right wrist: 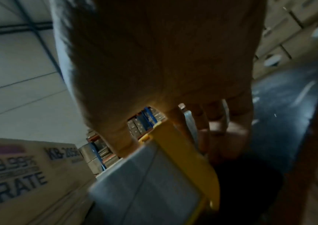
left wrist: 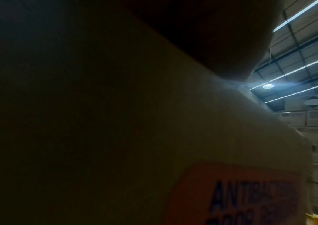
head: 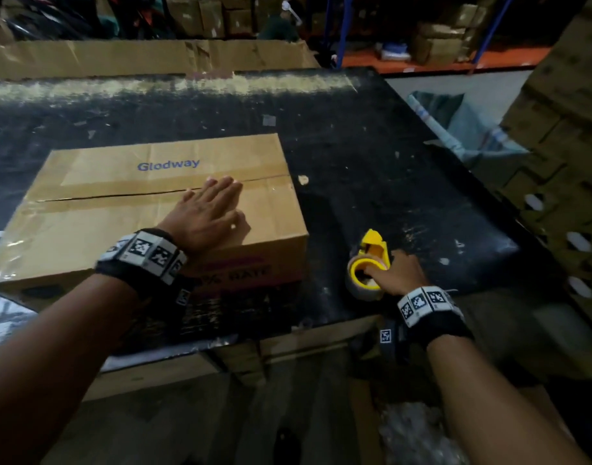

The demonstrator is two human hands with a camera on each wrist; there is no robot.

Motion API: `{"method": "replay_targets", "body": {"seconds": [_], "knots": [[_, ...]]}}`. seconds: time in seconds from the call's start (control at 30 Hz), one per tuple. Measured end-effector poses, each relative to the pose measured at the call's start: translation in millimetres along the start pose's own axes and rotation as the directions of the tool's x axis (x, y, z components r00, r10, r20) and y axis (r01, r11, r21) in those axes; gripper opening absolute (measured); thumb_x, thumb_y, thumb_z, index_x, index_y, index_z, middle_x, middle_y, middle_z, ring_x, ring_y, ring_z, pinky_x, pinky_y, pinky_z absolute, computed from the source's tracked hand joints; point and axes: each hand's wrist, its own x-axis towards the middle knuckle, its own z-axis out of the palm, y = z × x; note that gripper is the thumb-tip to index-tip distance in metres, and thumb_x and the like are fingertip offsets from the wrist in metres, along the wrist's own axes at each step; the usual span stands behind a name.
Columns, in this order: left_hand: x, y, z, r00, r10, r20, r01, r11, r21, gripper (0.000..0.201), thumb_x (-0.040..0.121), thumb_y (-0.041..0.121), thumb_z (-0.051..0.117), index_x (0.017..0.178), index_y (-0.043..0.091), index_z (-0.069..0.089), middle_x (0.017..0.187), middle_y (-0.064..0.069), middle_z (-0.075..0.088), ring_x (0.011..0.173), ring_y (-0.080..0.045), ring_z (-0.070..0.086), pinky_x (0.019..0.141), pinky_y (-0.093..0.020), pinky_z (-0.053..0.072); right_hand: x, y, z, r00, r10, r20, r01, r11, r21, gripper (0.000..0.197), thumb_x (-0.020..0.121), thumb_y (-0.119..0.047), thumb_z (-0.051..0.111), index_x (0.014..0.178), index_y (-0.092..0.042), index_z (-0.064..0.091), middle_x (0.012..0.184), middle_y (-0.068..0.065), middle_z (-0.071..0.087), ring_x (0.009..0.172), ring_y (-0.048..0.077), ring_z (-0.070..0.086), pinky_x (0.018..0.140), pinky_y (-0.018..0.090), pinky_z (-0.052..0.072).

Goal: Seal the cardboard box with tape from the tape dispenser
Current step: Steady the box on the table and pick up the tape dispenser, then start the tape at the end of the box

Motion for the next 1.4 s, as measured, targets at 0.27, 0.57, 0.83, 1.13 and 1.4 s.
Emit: {"method": "replay_targets", "body": {"seconds": [0.27,0.57,0.83,1.13,1.4], "knots": [[-3.3,0.2,-5.3,1.000,-0.022,0.004,0.022,1.000,-0.019,0.078,0.088,0.059,0.016,0.160,0.031,0.002,0.170,0.006,-0.004,0.156,-0.016,-0.008,0.125,-0.048,-0.001,25.2,-10.1,1.2,0.997,-0.060,-0.051,0.075,0.911,0.404,0.040,0.083,-0.032,0.060,0.109,-0.003,0.053,0.105,0.022,0.070,0.069,0.025,0.073,0.061,0.030,0.054],[-6.9,4.7,-4.3,0.999,-0.032,-0.032,0.030,0.999,-0.037,0.071,0.094,0.057,0.021,0.159,0.035,0.003,0.170,0.009,-0.002,0.156,-0.013,-0.007,0.126,-0.046,-0.001,20.8,-180.6,-85.1,0.749,-0.632,-0.200,0.642,0.616,0.457,0.063,0.067,-0.036,0.073,0.123,-0.020,0.049,0.118,0.009,0.064,0.101,0.022,0.062,0.087,0.037,0.051],[-13.0,7.4,-17.5,0.999,-0.038,0.016,0.039,0.992,-0.120,0.075,0.097,0.056,0.032,0.159,0.033,-0.002,0.169,0.006,-0.011,0.155,-0.015,-0.011,0.126,-0.051,-0.001,26.9,-271.7,-70.7,0.521,-0.853,0.041,0.847,0.522,0.102,0.069,0.072,-0.031,0.081,0.127,-0.018,0.042,0.118,0.003,0.056,0.105,0.029,0.061,0.079,0.039,0.048],[-110.0,-145.3,-84.6,0.956,-0.290,-0.042,0.290,0.957,-0.007,0.080,0.090,0.065,0.041,0.158,0.031,0.017,0.170,0.001,0.009,0.154,-0.024,0.020,0.124,-0.045,0.022,32.8,-269.5,-65.9,0.515,-0.855,0.065,0.854,0.518,0.043,0.072,0.073,-0.022,0.083,0.130,-0.016,0.038,0.120,0.004,0.055,0.103,0.030,0.060,0.087,0.049,0.051],[-143.8,-221.9,-86.8,0.979,-0.203,0.026,0.202,0.978,0.045,0.089,0.081,0.079,0.015,0.157,0.035,0.021,0.166,0.010,0.024,0.146,-0.019,0.034,0.116,-0.040,0.032,-4.5,-347.8,-67.7,0.432,-0.880,0.197,0.899,0.436,-0.026,0.066,0.073,-0.017,0.084,0.122,-0.026,0.040,0.113,-0.002,0.057,0.106,0.026,0.061,0.081,0.040,0.050]]}}
